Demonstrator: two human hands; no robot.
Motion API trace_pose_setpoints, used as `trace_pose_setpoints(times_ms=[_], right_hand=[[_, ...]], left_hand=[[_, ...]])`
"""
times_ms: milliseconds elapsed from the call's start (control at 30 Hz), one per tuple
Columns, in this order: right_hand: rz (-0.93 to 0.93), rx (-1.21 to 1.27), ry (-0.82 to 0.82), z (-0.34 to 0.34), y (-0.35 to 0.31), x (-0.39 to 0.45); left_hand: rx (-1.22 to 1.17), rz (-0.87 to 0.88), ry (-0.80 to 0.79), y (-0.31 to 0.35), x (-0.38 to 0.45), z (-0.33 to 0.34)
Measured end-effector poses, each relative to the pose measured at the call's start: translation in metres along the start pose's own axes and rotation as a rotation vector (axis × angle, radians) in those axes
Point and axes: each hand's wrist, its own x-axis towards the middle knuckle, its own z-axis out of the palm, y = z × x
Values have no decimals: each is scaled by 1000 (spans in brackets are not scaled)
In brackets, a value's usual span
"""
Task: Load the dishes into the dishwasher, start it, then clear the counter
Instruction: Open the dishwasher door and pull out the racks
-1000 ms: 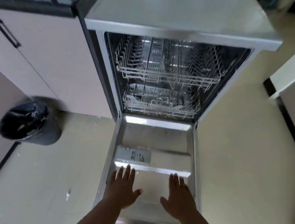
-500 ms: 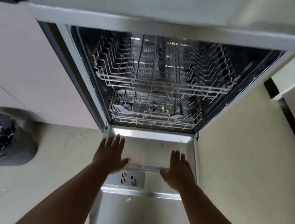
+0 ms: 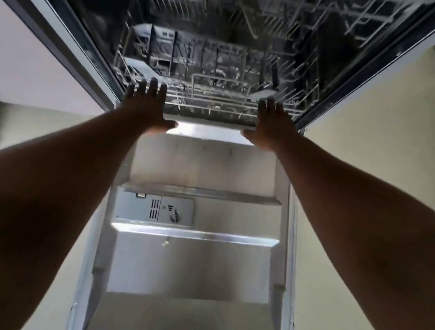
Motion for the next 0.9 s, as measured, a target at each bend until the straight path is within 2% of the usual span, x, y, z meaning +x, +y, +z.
trace_pose_setpoints(times_ms=[133,300,500,600,733,800,900], right_hand=[[37,19,-67,15,9,19],[13,17,75,18,14,21],[19,82,123,47,10,-24],[67,39,36,33,7,-9],[50,-121,27,37,-1,-4],[56,-127,34,36,0,-1],[69,-116,41,24,4,7]], left_hand=[[-63,8,17,3,13,21],[-60,-7,87,5,6,20],[-7,38,-30,11,-45,50],[135,156,-138,18,-90,77],[-122,5,9,21,-104,80],[-96,25,97,20,-81,63],[30,48,122,11,-38,34]])
